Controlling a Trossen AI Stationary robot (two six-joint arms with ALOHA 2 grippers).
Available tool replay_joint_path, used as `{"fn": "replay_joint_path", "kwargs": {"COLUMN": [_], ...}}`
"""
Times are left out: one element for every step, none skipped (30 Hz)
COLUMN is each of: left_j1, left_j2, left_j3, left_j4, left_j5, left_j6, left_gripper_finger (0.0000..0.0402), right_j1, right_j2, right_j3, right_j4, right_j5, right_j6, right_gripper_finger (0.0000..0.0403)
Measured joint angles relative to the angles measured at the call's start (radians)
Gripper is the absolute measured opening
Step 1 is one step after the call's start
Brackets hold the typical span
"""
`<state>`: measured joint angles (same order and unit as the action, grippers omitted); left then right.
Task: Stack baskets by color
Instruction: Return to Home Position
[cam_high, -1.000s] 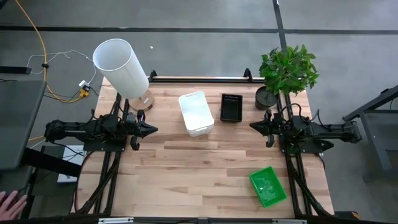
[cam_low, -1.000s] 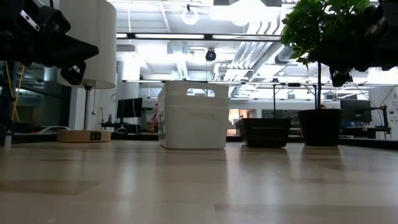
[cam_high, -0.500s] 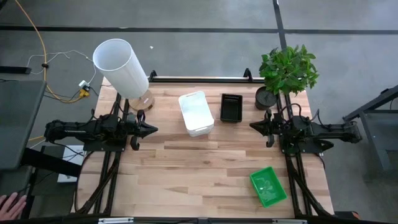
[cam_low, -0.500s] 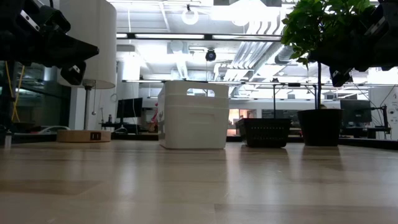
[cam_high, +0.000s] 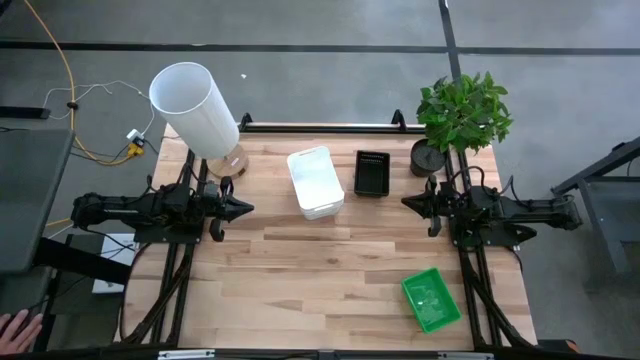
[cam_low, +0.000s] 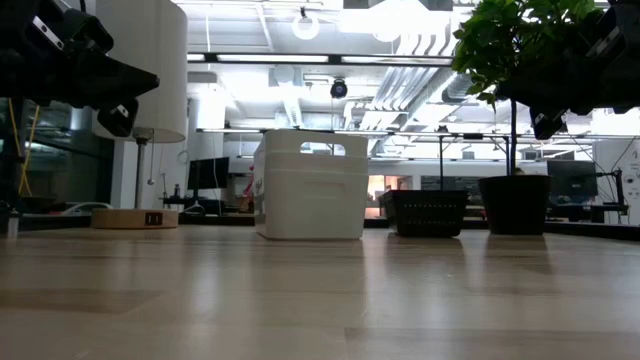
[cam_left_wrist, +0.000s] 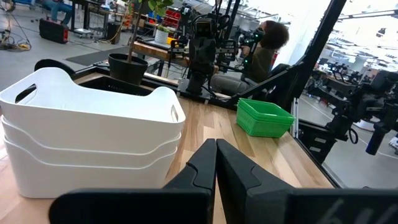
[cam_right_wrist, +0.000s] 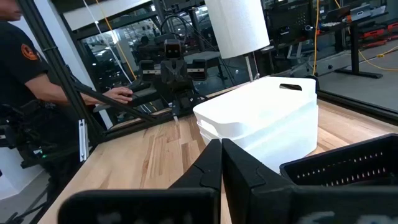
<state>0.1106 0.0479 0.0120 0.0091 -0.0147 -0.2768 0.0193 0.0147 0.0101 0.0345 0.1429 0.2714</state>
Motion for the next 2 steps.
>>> {"fn": "replay_joint_path", "kwargs": {"left_j1": [0.000,0.000], "left_j2": [0.000,0.000], "left_j3": [0.000,0.000], "left_j4": [0.000,0.000], "left_j5": [0.000,0.000], "left_j6": [0.000,0.000], "left_gripper_finger": [0.0000,0.0000], "right_j1": [0.000,0.000], "right_j2": [0.000,0.000], "right_j3": [0.000,0.000], "right_j4": [0.000,0.000], "right_j5": [0.000,0.000], "right_j6": [-0.001,-0.002], "right_gripper_finger": [0.0000,0.0000]}}
